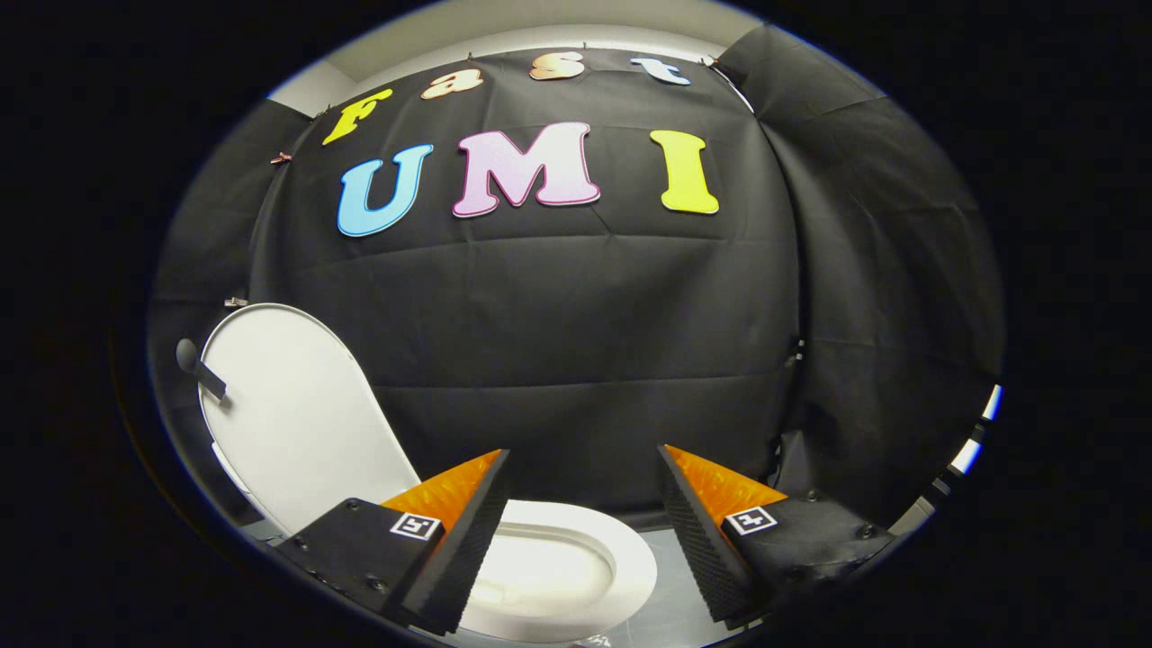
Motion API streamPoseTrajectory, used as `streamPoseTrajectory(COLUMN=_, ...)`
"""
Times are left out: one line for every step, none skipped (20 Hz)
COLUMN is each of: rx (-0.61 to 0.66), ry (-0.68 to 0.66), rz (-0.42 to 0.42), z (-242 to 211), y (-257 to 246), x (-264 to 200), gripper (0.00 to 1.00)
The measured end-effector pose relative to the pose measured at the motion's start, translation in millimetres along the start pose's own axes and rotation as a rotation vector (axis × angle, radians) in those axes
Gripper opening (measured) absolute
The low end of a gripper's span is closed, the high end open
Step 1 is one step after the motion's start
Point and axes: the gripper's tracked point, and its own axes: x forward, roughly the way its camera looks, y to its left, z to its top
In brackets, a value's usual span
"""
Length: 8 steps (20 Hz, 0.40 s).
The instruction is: Open the toilet lid.
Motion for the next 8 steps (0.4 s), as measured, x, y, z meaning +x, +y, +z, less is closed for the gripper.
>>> streamPoseTrajectory(rx=-0.006, ry=0.000, rz=0.001, z=-1.0, y=0.1, x=-1.0, gripper=0.99)
streamPoseTrajectory(rx=-0.009, ry=-0.002, rz=0.005, z=-0.6, y=2.5, x=-1.2, gripper=0.99)
streamPoseTrajectory(rx=-0.012, ry=-0.004, rz=0.007, z=-0.6, y=2.9, x=-2.7, gripper=0.99)
streamPoseTrajectory(rx=-0.015, ry=-0.006, rz=0.007, z=-0.3, y=3.7, x=-2.0, gripper=0.99)
streamPoseTrajectory(rx=-0.017, ry=-0.011, rz=0.007, z=1.2, y=3.8, x=-1.9, gripper=0.99)
streamPoseTrajectory(rx=-0.018, ry=-0.016, rz=0.007, z=1.6, y=3.5, x=-2.2, gripper=0.99)
streamPoseTrajectory(rx=-0.019, ry=-0.014, rz=0.008, z=1.3, y=4.2, x=-2.1, gripper=0.99)
streamPoseTrajectory(rx=-0.020, ry=-0.014, rz=0.007, z=0.9, y=4.1, x=-1.1, gripper=0.99)
